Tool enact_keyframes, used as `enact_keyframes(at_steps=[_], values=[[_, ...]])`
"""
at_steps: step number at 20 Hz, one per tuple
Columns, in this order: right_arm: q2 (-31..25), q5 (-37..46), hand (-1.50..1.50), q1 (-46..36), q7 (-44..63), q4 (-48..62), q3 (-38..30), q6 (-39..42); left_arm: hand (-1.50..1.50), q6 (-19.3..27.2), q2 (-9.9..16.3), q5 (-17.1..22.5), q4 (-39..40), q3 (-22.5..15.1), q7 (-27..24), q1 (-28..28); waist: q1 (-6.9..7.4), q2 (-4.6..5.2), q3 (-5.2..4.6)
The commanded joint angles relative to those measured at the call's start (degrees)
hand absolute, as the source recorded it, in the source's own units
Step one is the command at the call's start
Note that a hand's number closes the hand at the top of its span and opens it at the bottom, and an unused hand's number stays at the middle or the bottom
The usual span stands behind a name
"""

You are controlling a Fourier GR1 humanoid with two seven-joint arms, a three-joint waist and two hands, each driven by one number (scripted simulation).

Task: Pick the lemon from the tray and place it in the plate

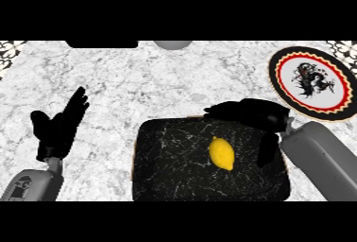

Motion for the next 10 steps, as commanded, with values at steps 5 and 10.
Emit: enact_keyframes(at_steps=[5, 10], values=[[5.16, 7.0, -1.5, -0.65, 4.28, -0.17, -0.84, 5.73, 0.0, -2.11, 0.92, -0.37, -4.88, 2.8, 4.56, 1.66, 0.17, -0.03, 0.01], [9.28, 13.72, -1.5, -0.75, 2.18, 4.05, -0.66, 3.31, 0.0, -3.43, -2.18, -2.68, 0.03, 2.76, 0.38, -0.21, 0.08, 0.05, 0.0]])
